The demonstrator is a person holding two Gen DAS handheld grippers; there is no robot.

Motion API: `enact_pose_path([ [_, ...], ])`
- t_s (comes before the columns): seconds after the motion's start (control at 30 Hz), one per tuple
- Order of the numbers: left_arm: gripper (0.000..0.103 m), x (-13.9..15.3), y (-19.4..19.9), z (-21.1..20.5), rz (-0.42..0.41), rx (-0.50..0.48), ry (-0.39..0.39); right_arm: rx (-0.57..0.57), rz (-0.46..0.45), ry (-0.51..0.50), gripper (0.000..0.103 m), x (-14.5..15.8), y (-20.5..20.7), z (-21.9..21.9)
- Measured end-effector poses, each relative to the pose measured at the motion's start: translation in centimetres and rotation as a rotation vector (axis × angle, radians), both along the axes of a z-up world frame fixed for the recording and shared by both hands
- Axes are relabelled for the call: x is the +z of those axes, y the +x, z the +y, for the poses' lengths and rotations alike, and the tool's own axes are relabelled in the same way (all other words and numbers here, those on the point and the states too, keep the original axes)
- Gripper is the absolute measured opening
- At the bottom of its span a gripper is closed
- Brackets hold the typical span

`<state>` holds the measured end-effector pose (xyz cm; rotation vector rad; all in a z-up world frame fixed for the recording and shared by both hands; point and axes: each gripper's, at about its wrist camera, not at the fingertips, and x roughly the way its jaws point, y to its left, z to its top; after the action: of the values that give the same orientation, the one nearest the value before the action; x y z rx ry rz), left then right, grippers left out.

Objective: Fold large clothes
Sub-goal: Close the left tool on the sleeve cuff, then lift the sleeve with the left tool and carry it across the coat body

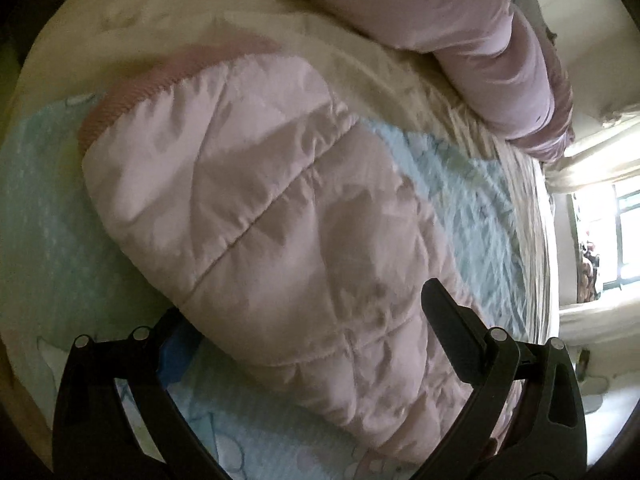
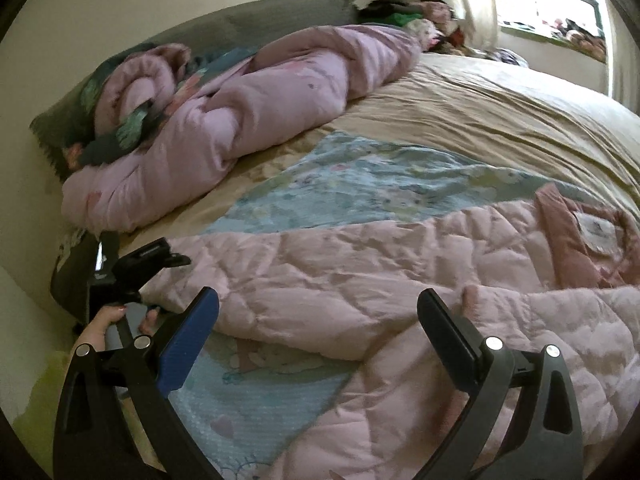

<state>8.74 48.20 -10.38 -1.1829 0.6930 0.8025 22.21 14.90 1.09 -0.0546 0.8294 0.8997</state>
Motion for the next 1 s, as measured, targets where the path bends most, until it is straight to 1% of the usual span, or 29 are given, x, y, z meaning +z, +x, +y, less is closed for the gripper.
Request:
enact_pose_path([
  [0.03,0.093,0.1,0.1,0.0,-0.011,0.003,0.016,-0.011,0.004,0.005,0.099,0.0,0.2,-0.5],
  [0.1,0.079,0.7,0.0,-0.2,-0.012,0.007,0.054,-0.028,0.007,0.012,0.099,-0.1,0.5,-1.2],
  [0.17,0.048,1.3,0.2,-0.3,-0.007,0.000,0.098,-0.041,0.009,0.023,0.099,-0.1,0.8,-1.9],
  [0.2,0.039,1.8,0.1,-0.4,-0.013,-0.008,0.123,-0.048,0.010,0.026,0.099,-0.1,0.8,-2.3],
  [0.27,0.030,2.7,0.2,-0.4,-0.035,-0.017,0.158,-0.065,0.015,0.034,0.099,-0.3,1.0,-3.2],
  [0.37,0.024,3.6,0.5,-0.6,-0.055,-0.039,0.187,-0.081,0.029,0.043,0.099,-0.6,1.3,-3.9],
  [0.43,0.020,4.2,0.4,-0.7,-0.096,-0.040,0.191,-0.097,0.039,0.051,0.099,-0.8,1.5,-4.6],
  [0.53,0.016,5.7,0.5,-1.2,-0.149,-0.055,0.219,-0.111,0.050,0.070,0.099,-0.9,1.6,-5.8],
  [0.7,0.011,9.6,0.6,-3.1,-0.237,-0.115,0.325,-0.133,0.043,0.087,0.099,-0.6,1.7,-7.5],
  [0.8,0.011,11.4,0.7,-4.5,-0.266,-0.147,0.388,-0.147,0.047,0.113,0.099,-0.5,1.7,-8.8],
  [0.9,0.010,13.2,0.6,-6.2,-0.319,-0.177,0.437,-0.165,0.055,0.143,0.099,-0.5,1.5,-10.5],
  [1.0,0.010,15.2,0.4,-8.5,-0.346,-0.215,0.513,-0.182,0.062,0.166,0.099,-0.5,1.1,-12.3],
])
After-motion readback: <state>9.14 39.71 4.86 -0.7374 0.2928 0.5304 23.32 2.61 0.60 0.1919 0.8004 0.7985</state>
